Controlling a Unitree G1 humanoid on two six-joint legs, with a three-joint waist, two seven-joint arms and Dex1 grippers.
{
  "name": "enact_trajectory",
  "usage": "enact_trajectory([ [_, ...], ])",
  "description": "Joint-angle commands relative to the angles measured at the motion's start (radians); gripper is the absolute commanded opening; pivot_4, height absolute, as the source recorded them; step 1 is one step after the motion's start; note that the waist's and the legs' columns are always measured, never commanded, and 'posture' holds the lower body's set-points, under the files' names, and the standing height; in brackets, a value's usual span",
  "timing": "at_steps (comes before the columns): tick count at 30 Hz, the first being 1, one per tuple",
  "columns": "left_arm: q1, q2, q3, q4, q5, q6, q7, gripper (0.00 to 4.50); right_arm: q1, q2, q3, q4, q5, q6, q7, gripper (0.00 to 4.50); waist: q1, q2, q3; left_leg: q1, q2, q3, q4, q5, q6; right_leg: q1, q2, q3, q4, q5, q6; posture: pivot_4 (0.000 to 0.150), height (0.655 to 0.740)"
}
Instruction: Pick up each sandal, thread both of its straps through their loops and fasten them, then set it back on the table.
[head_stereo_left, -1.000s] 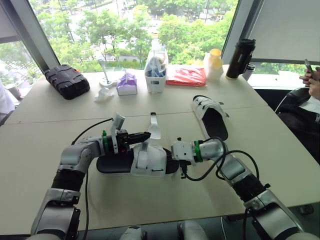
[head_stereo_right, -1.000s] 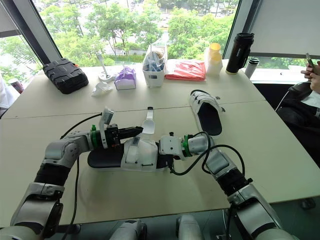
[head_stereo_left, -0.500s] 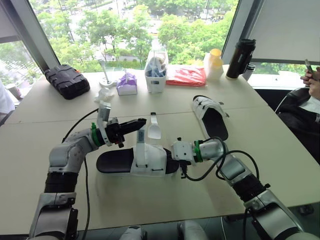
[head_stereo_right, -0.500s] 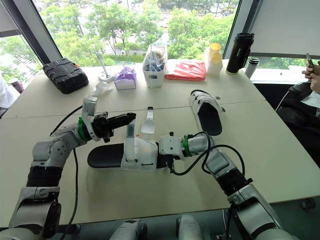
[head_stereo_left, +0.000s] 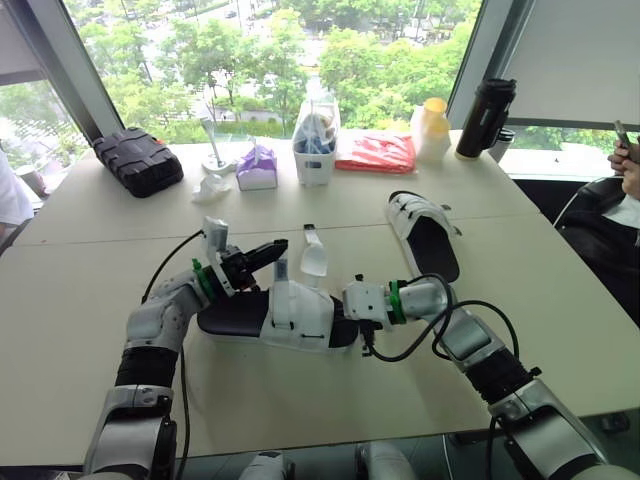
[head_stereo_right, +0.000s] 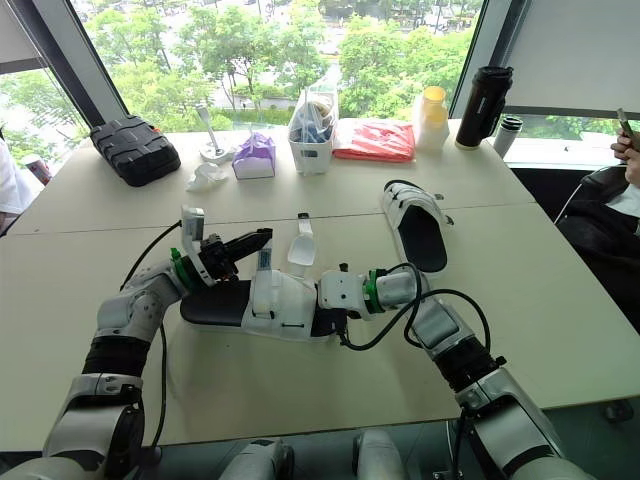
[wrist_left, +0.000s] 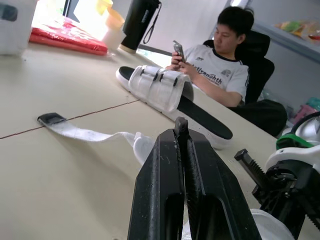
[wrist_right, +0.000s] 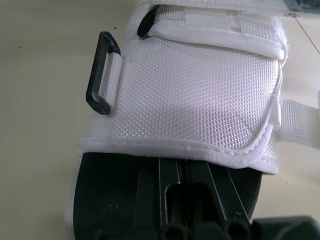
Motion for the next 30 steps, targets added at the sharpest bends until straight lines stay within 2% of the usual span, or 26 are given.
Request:
enact_trajectory([
  [1, -0.029, -0.008, -0.003, 0.024, 0.026, -0.039, 0.003, 0.02, 0.010, -0.015, 0.005, -0.004, -0.018, 0.014, 0.004, 0.00, 0.000, 0.000, 0.000, 0.000, 0.000, 0.000, 0.000, 0.000, 0.000, 0.000, 0.000, 0.000, 0.000, 0.000, 0.000, 0.150, 0.7400],
  [8, -0.060, -0.032, -0.008, 0.082, 0.046, -0.075, -0.034, 0.02, 0.016, -0.015, 0.004, -0.013, -0.019, 0.020, 0.003, 0.00, 0.001, 0.000, 0.000, 0.000, 0.000, 0.000, 0.000, 0.000, 0.000, 0.000, 0.000, 0.000, 0.000, 0.000, 0.000, 0.150, 0.7400],
  [15, -0.083, -0.032, -0.065, 0.143, 0.119, -0.078, -0.055, 0.02, 0.021, -0.016, 0.004, -0.020, -0.021, 0.023, 0.001, 0.00, 0.001, 0.000, 0.000, 0.000, -0.001, 0.000, 0.000, 0.000, 0.000, 0.000, 0.000, 0.000, 0.000, 0.000, 0.000, 0.150, 0.7400],
  [23, -0.022, 0.060, -0.142, 0.085, 0.214, -0.037, -0.069, 0.02, 0.028, -0.018, 0.003, -0.025, -0.024, 0.023, -0.007, 0.00, -0.001, 0.000, 0.000, 0.000, -0.001, 0.000, 0.000, 0.000, 0.000, 0.000, 0.000, 0.000, 0.000, 0.000, 0.000, 0.150, 0.7400],
  [30, 0.021, 0.167, -0.248, 0.034, 0.337, -0.120, -0.100, 0.02, 0.025, -0.010, 0.009, -0.018, -0.026, 0.019, -0.011, 0.00, -0.006, 0.001, -0.001, 0.001, -0.001, 0.000, -0.001, 0.000, 0.001, 0.000, 0.000, 0.000, 0.000, 0.000, 0.000, 0.150, 0.7400],
])
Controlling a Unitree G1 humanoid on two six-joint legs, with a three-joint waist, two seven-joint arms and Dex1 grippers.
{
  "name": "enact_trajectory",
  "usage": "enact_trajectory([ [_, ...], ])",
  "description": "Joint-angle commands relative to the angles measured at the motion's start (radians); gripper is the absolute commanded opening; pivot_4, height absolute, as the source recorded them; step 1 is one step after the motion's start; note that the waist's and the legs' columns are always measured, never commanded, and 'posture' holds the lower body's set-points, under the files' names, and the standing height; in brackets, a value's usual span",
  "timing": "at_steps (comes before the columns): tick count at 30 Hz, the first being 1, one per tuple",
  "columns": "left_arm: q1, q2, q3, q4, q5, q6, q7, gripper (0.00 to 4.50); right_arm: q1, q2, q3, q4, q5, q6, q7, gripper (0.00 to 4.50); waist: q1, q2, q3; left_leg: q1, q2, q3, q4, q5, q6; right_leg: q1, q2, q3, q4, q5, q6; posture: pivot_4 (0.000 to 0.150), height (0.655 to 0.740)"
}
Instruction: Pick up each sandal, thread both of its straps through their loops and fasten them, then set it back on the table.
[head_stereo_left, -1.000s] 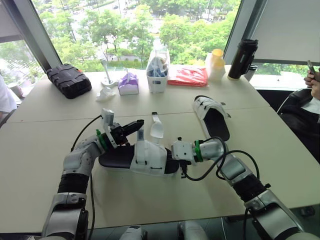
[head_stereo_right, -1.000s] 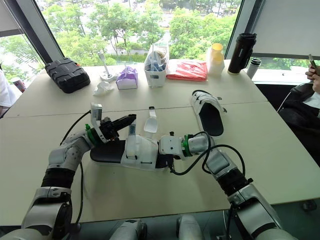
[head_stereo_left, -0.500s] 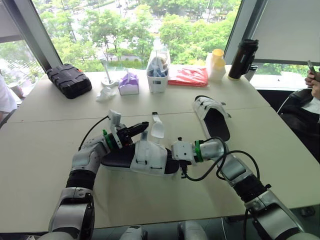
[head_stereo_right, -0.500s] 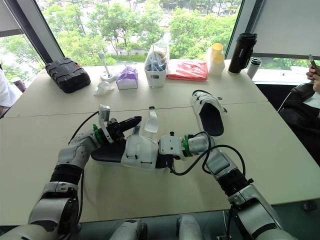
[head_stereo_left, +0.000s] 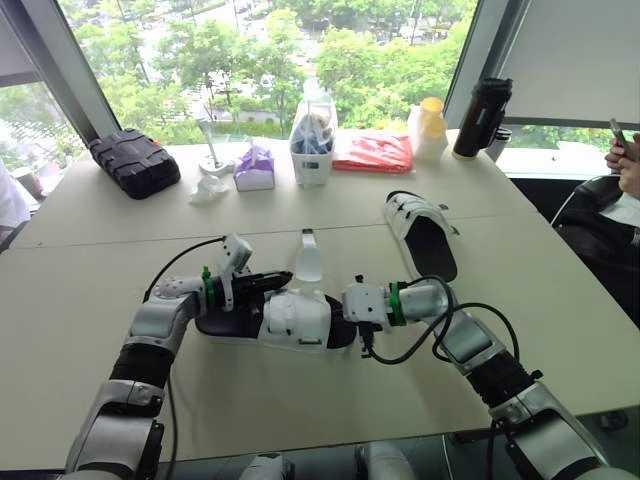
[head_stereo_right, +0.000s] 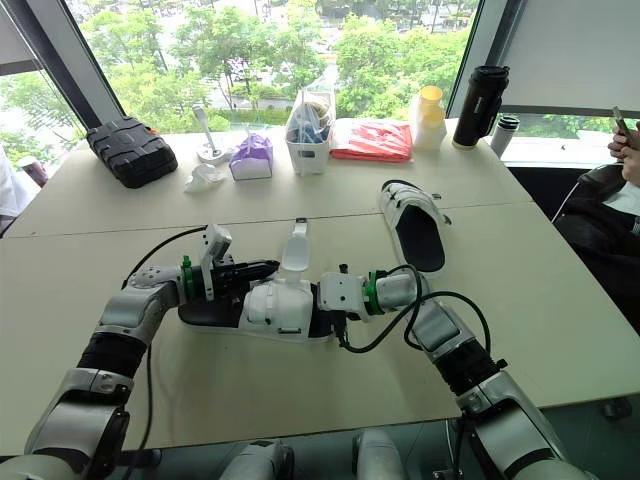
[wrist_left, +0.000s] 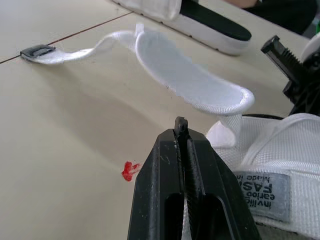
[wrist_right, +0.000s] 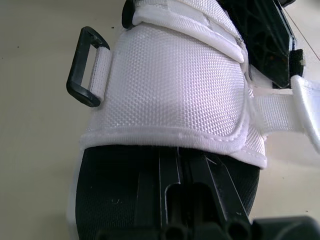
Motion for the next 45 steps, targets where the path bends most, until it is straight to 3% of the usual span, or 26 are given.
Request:
enact_trajectory([
  [1, 0.029, 0.065, -0.070, 0.008, 0.110, -0.048, -0.019, 0.02, 0.008, -0.006, 0.010, 0.014, -0.019, 0.007, 0.000, 0.00, -0.003, 0.000, 0.000, 0.000, 0.000, 0.000, 0.000, 0.000, 0.000, 0.000, 0.000, 0.000, 0.000, 0.000, 0.000, 0.150, 0.7400],
  [9, 0.029, 0.105, -0.140, 0.013, 0.170, -0.058, -0.023, 0.02, 0.000, -0.003, 0.009, 0.026, -0.019, 0.001, 0.000, 0.00, -0.017, 0.000, -0.001, 0.001, 0.001, 0.001, -0.001, 0.000, 0.000, 0.000, 0.000, 0.000, 0.000, 0.000, 0.000, 0.150, 0.7400],
  [15, 0.062, 0.084, -0.128, 0.013, 0.141, 0.020, -0.007, 0.02, -0.002, -0.002, 0.008, 0.030, -0.020, -0.003, -0.002, 0.00, -0.025, 0.005, -0.010, 0.002, 0.001, 0.001, -0.001, -0.001, 0.001, 0.001, 0.000, 0.000, 0.000, 0.000, 0.000, 0.150, 0.7400],
  [22, 0.064, 0.020, -0.021, -0.007, 0.006, 0.243, 0.043, 0.02, -0.005, -0.002, 0.008, 0.036, -0.022, -0.008, -0.001, 0.00, -0.025, 0.005, -0.015, 0.002, 0.001, 0.000, 0.000, -0.001, 0.001, 0.002, 0.000, 0.000, 0.000, 0.000, 0.000, 0.150, 0.7400],
  [31, 0.092, 0.015, 0.012, -0.066, -0.034, 0.317, 0.083, 0.02, -0.009, 0.002, 0.008, 0.042, -0.024, -0.011, -0.002, 0.00, -0.025, 0.005, -0.015, 0.002, 0.001, -0.002, -0.001, -0.001, 0.001, 0.002, 0.000, 0.000, 0.000, 0.000, 0.000, 0.150, 0.7400],
  [35, 0.099, 0.007, 0.031, -0.090, -0.069, 0.358, 0.088, 1.45, -0.010, 0.003, 0.009, 0.044, -0.024, -0.014, -0.001, 0.00, -0.024, 0.005, -0.015, 0.002, 0.001, -0.002, -0.001, -0.001, 0.001, 0.001, 0.000, 0.000, 0.000, 0.000, 0.000, 0.150, 0.7400],
  [41, 0.093, 0.016, 0.021, -0.061, -0.007, 0.299, 0.143, 4.47, -0.011, 0.005, 0.009, 0.046, -0.025, -0.013, -0.001, 0.00, -0.021, 0.005, -0.016, 0.002, 0.000, -0.002, -0.001, -0.001, 0.001, 0.002, 0.000, 0.000, 0.000, 0.000, 0.000, 0.150, 0.7400],
  [45, 0.070, 0.031, 0.016, -0.007, 0.068, 0.201, 0.213, 4.47, -0.011, 0.007, 0.009, 0.047, -0.026, -0.014, -0.004, 0.00, -0.018, 0.005, -0.016, 0.003, 0.000, -0.002, -0.001, -0.001, 0.001, 0.003, 0.000, 0.000, 0.000, 0.000, 0.000, 0.150, 0.7400],
])
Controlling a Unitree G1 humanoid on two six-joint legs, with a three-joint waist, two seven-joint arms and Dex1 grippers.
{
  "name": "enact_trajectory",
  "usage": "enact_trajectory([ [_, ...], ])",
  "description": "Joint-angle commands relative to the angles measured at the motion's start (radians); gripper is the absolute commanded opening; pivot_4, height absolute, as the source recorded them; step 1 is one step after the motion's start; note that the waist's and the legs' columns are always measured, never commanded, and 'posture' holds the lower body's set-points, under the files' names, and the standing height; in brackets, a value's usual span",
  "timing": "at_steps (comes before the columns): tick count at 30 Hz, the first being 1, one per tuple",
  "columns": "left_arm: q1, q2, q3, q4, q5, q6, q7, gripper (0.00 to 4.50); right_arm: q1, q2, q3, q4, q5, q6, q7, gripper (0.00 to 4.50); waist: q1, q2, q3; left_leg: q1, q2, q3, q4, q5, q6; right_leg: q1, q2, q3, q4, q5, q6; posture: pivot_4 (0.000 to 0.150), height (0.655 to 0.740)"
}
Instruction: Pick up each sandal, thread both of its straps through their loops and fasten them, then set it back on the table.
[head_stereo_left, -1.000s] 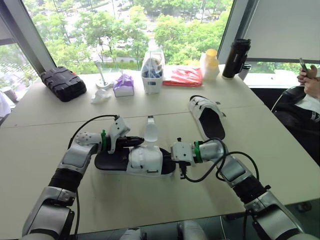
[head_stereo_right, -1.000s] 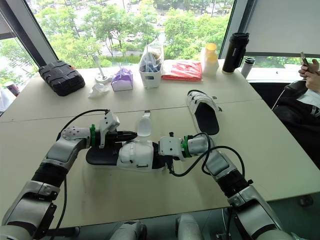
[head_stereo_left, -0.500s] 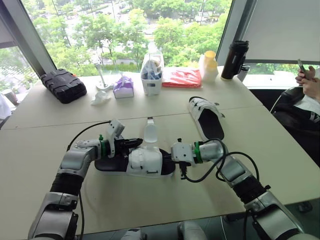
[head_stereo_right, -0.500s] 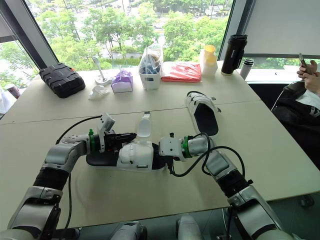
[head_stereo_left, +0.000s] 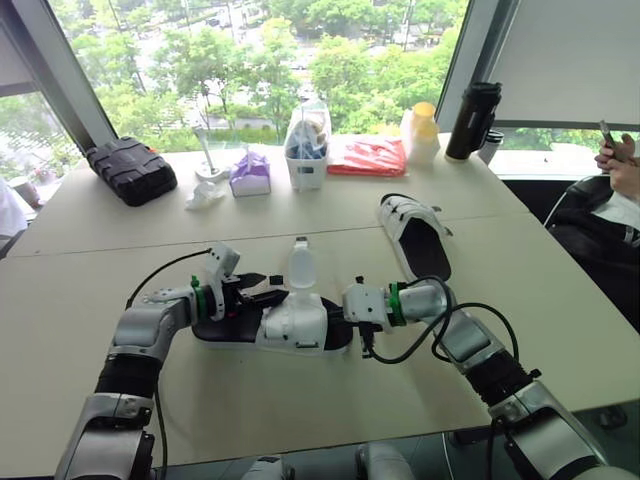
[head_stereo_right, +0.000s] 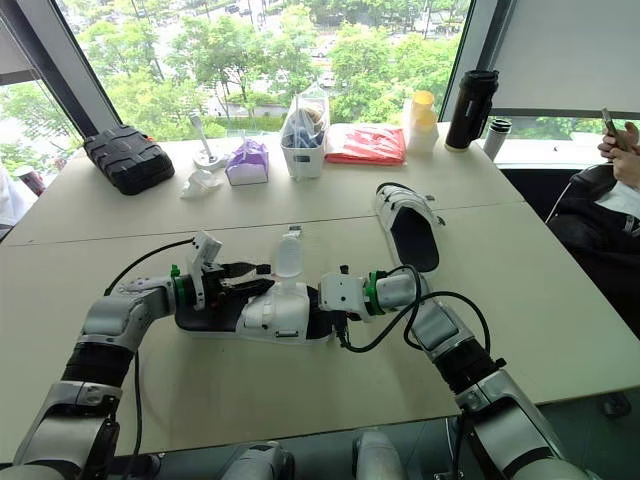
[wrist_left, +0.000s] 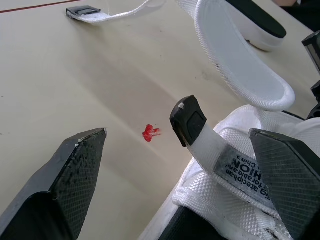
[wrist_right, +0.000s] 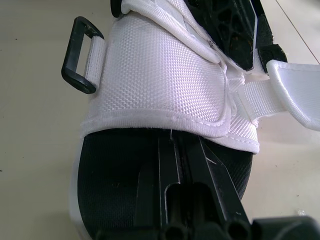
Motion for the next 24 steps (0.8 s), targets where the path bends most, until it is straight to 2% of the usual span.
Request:
enact_trajectory([
  [1, 0.006, 0.020, -0.037, 0.087, 0.115, -0.069, 0.087, 4.47, -0.004, 0.003, 0.009, 0.011, -0.018, 0.000, -0.004, 0.00, 0.002, 0.000, 0.000, 0.000, 0.000, 0.000, 0.000, 0.000, 0.000, 0.000, 0.000, 0.000, 0.000, 0.000, 0.000, 0.150, 0.7400],
  [7, -0.038, 0.006, -0.002, 0.153, 0.129, -0.154, 0.149, 4.47, -0.005, 0.007, 0.008, 0.013, -0.020, -0.002, -0.010, 0.00, 0.001, 0.000, 0.000, 0.004, 0.000, 0.000, 0.000, 0.000, 0.000, 0.005, 0.000, 0.000, 0.000, 0.000, 0.000, 0.150, 0.7400],
  [13, -0.102, -0.025, 0.054, 0.210, 0.078, -0.176, 0.159, 4.47, -0.006, 0.009, 0.009, 0.012, -0.020, -0.002, -0.010, 0.00, 0.003, 0.000, 0.000, 0.004, 0.000, 0.000, 0.000, 0.001, -0.001, 0.005, 0.001, -0.001, 0.001, 0.000, 0.000, 0.150, 0.7400],
  [18, -0.239, -0.064, 0.178, 0.284, -0.085, 0.000, 0.106, 4.47, -0.013, 0.011, 0.009, 0.022, -0.022, -0.007, -0.011, 0.00, 0.001, -0.003, 0.002, -0.004, 0.000, -0.001, 0.002, 0.001, -0.001, -0.002, 0.001, -0.002, 0.001, 0.000, 0.000, 0.150, 0.7400],
  [24, -0.316, -0.082, 0.179, 0.284, -0.178, 0.175, -0.009, 4.47, -0.019, 0.013, 0.010, 0.029, -0.024, -0.010, -0.015, 0.00, -0.004, -0.003, 0.002, -0.004, -0.001, -0.001, 0.001, 0.001, -0.001, -0.003, 0.000, -0.002, 0.001, 0.000, 0.000, 0.150, 0.7400],
])
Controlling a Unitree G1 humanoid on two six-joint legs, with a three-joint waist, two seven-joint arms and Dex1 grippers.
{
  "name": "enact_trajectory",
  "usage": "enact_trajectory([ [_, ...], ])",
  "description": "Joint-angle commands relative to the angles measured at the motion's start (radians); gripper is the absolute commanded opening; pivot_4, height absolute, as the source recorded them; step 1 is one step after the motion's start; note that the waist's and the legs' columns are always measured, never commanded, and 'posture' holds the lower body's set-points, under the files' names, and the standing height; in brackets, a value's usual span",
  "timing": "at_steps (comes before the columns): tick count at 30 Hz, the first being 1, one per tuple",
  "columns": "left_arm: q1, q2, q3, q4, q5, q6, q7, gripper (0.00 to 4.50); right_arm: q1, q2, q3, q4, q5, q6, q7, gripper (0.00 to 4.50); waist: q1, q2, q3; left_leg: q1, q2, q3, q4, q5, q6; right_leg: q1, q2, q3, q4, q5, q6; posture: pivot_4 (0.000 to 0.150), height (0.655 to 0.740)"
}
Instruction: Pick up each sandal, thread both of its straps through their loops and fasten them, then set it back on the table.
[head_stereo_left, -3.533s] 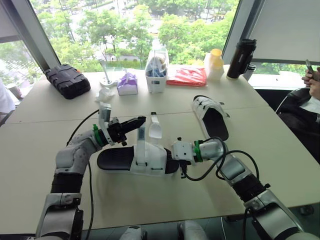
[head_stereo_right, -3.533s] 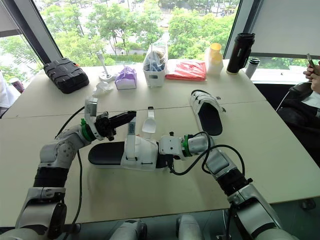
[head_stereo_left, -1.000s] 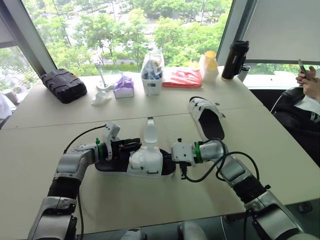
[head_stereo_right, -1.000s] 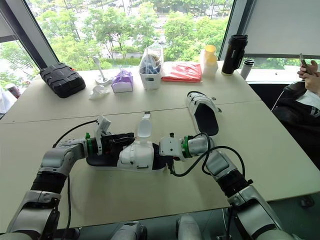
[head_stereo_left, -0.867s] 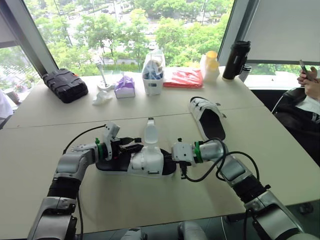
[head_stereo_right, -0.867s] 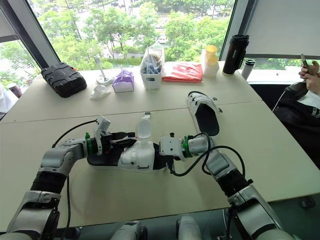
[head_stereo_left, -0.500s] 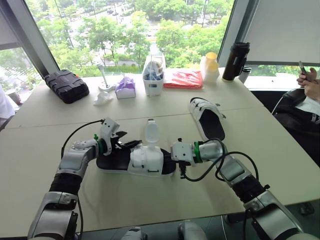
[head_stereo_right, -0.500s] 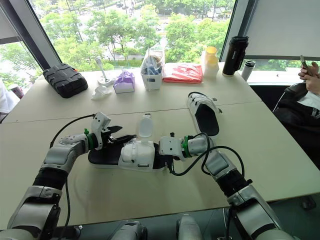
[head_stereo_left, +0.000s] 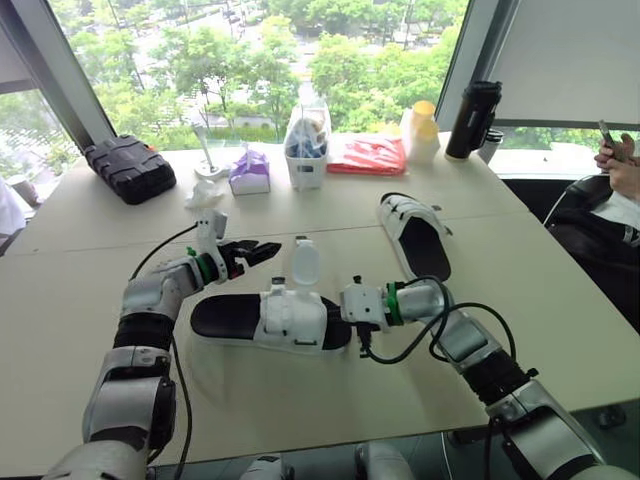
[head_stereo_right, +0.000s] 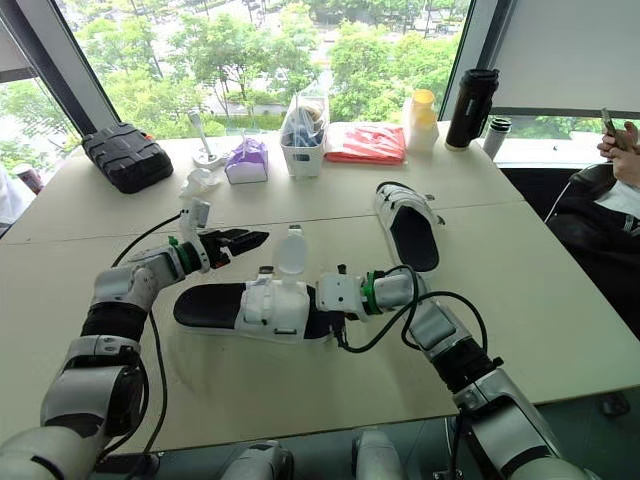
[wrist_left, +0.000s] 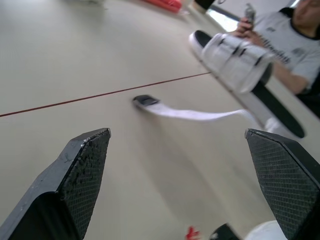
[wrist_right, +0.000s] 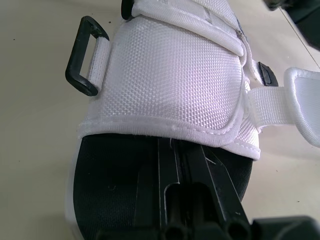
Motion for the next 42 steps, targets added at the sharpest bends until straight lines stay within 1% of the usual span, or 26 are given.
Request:
enact_trajectory([
  [1, -0.043, -0.006, -0.011, -0.023, -0.050, 0.092, -0.075, 4.47, -0.014, 0.003, 0.003, 0.024, -0.016, 0.009, -0.004, 0.00, 0.000, 0.000, 0.000, 0.000, 0.000, 0.000, 0.000, 0.000, 0.000, 0.000, 0.000, 0.000, 0.000, 0.000, 0.000, 0.150, 0.7400],
  [3, -0.054, -0.008, -0.023, -0.024, -0.054, 0.133, -0.101, 4.47, -0.016, 0.004, 0.003, 0.027, -0.016, 0.009, -0.005, 0.00, -0.001, 0.000, 0.000, 0.000, 0.000, 0.000, 0.000, 0.000, 0.000, 0.000, 0.000, 0.000, 0.000, 0.000, 0.000, 0.150, 0.7400],
  [6, -0.067, 0.007, -0.110, -0.011, -0.018, 0.197, -0.174, 4.47, -0.015, 0.001, 0.001, 0.025, -0.016, 0.009, -0.006, 0.00, -0.001, 0.000, 0.000, 0.000, 0.000, 0.000, 0.000, 0.000, 0.000, 0.000, 0.000, 0.000, 0.000, 0.000, 0.000, 0.150, 0.7400],
  [8, -0.077, 0.005, -0.144, 0.019, 0.007, 0.196, -0.189, 4.47, -0.016, 0.000, 0.000, 0.025, -0.016, 0.009, -0.007, 0.00, -0.001, 0.000, 0.000, 0.000, 0.000, 0.000, 0.000, 0.000, 0.000, 0.000, 0.000, 0.000, 0.000, 0.000, 0.000, 0.150, 0.7400],
  [13, -0.116, -0.025, -0.179, 0.087, 0.023, 0.197, -0.234, 4.47, -0.015, -0.001, -0.002, 0.023, -0.018, 0.011, -0.012, 0.00, -0.001, -0.001, 0.000, 0.000, 0.000, 0.000, 0.000, 0.000, 0.000, 0.000, 0.000, 0.000, 0.000, 0.000, 0.000, 0.150, 0.7400],
  [18, -0.216, -0.126, -0.102, 0.268, 0.010, 0.151, -0.173, 4.47, -0.010, -0.001, -0.001, 0.017, -0.018, 0.013, -0.017, 0.00, 0.003, -0.001, 0.001, 0.000, -0.001, 0.000, 0.001, 0.000, 0.000, 0.000, 0.000, 0.000, 0.000, 0.000, 0.000, 0.150, 0.7400],
  [26, -0.318, -0.191, 0.026, 0.485, 0.017, 0.032, -0.055, 4.47, -0.007, -0.004, 0.000, 0.011, -0.018, 0.015, -0.023, 0.00, -0.001, -0.002, 0.001, 0.000, -0.001, 0.000, 0.000, 0.000, 0.000, 0.000, 0.000, 0.000, 0.000, 0.000, 0.000, 0.150, 0.7400],
  [30, -0.339, -0.196, 0.076, 0.535, 0.014, 0.001, -0.021, 4.47, -0.005, -0.005, -0.001, 0.010, -0.019, 0.015, -0.025, 0.00, -0.001, -0.002, 0.001, 0.000, -0.001, 0.000, 0.000, 0.000, 0.000, 0.000, 0.000, 0.000, 0.000, 0.000, 0.000, 0.150, 0.7400],
  [37, -0.361, -0.186, 0.139, 0.566, 0.007, -0.012, -0.006, 4.47, -0.009, -0.006, 0.001, 0.014, -0.020, 0.013, -0.024, 0.00, -0.001, -0.002, 0.001, 0.000, -0.001, 0.000, 0.000, 0.000, 0.000, 0.000, 0.000, 0.000, 0.000, 0.000, 0.000, 0.150, 0.7400],
  [40, -0.366, -0.186, 0.164, 0.572, 0.013, -0.056, 0.032, 4.47, -0.009, -0.007, 0.002, 0.012, -0.019, 0.013, -0.022, 0.00, -0.001, -0.002, 0.001, 0.000, -0.001, 0.000, 0.000, 0.000, 0.000, 0.000, 0.000, 0.000, 0.000, 0.000, 0.000, 0.150, 0.7400],
  [42, -0.370, -0.182, 0.173, 0.576, 0.012, -0.059, 0.030, 3.94, -0.010, -0.006, 0.003, 0.013, -0.019, 0.013, -0.022, 0.00, -0.001, -0.002, 0.001, 0.000, -0.001, 0.000, 0.000, 0.000, 0.000, 0.000, 0.000, 0.000, 0.000, 0.000, 0.000, 0.150, 0.7400],
])
